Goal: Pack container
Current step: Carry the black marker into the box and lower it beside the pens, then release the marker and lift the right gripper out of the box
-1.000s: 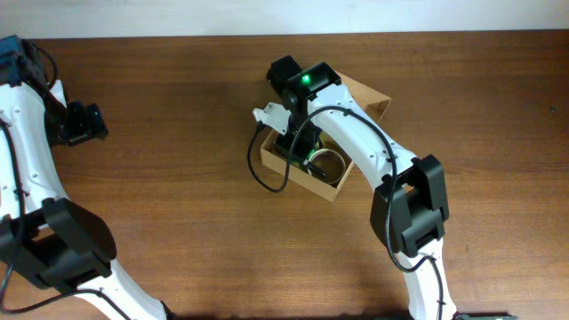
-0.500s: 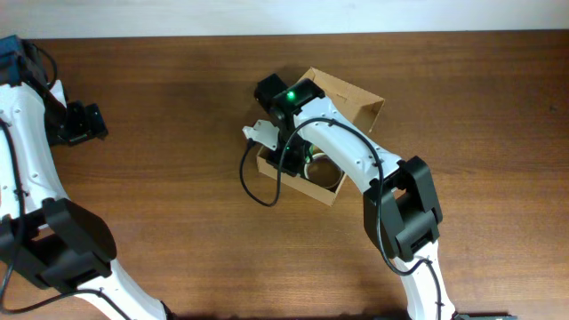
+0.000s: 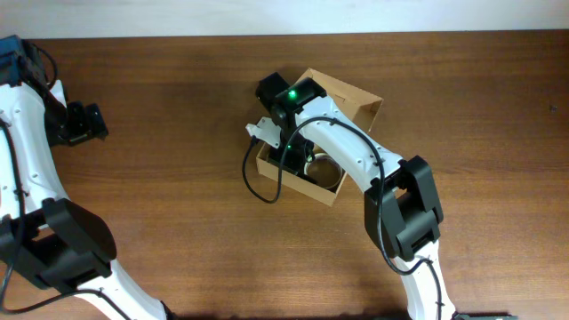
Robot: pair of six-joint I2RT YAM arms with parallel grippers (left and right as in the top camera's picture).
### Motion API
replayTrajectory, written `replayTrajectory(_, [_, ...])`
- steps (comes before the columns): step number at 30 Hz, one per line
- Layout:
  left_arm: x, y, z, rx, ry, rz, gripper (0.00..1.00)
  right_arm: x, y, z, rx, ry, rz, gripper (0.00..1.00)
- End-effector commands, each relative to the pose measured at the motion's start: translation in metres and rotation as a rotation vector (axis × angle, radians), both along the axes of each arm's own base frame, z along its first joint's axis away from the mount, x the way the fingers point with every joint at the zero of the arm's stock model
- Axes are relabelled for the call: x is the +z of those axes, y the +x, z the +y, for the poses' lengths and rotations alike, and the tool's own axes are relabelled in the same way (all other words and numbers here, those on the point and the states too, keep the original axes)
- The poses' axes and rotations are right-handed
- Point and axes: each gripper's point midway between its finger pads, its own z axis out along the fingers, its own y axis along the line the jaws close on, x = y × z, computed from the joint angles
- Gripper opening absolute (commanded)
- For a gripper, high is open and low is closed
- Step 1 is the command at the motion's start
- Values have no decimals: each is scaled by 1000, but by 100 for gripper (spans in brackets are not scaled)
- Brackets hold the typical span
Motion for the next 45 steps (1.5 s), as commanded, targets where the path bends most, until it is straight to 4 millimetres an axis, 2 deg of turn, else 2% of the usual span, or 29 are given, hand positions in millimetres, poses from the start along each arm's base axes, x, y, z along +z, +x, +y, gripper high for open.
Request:
replayTrajectory(1, [-4, -1, 0, -7, -10, 10, 100, 69, 13, 14, -27, 127, -131, 22])
replayTrajectory(5, [-4, -1, 0, -7, -10, 10, 100, 145, 23, 18, -106, 238, -281, 23])
replayTrajectory(11, [-4, -1, 0, -7, -10, 10, 100, 273, 10, 9, -240, 460, -490, 20])
replayTrajectory(14, [-4, -1, 0, -7, -10, 10, 100, 318, 6, -18, -384, 480, -617, 17])
replayTrajectory(17, [-4, -1, 0, -7, -10, 10, 100, 342, -3, -56, -521, 423, -717, 13])
replayTrajectory(19, [-4, 0, 0, -5, -14, 4, 100, 345, -13, -73, -552, 381, -731, 8])
replayTrajectory(21, [-3, 12, -2, -9, -33, -48, 100, 342, -24, -85, -558, 336, -720, 4])
replayTrajectory(24, [-2, 20, -32, -30, -200, -103, 100, 332, -33, -107, -637, 254, -700, 4])
replayTrajectory(28, [8, 37, -68, -111, -405, -210, 100, 324, -29, -137, -790, 199, -683, 4])
replayTrajectory(31, [15, 43, -82, -148, -482, -257, 100, 321, -19, -163, -934, 190, -672, 4])
replayTrajectory(32, [18, 45, -88, -185, -509, -277, 96, 319, -16, -173, -967, 189, -665, 4])
replayTrajectory(33, [21, 47, -95, -234, -533, -296, 81, 317, -13, -179, -990, 191, -650, 4])
replayTrajectory(35, [30, 51, -115, -352, -606, -352, 64, 309, -7, -195, -1045, 195, -600, 4])
replayTrajectory(39, [36, 53, -144, -522, -637, -383, 61, 280, 2, -227, -1151, 168, -461, 4])
replayTrajectory(40, [35, 53, -150, -565, -625, -379, 55, 272, 4, -231, -1170, 173, -414, 4])
replayTrajectory(42, [33, 57, -163, -616, -606, -375, 31, 254, 10, -241, -1214, 175, -319, 4])
replayTrajectory(43, [33, 60, -171, -643, -592, -374, 23, 247, 13, -243, -1220, 176, -289, 4])
replayTrajectory(45, [28, 63, -181, -688, -544, -354, 17, 230, 21, -251, -1246, 152, -244, 4])
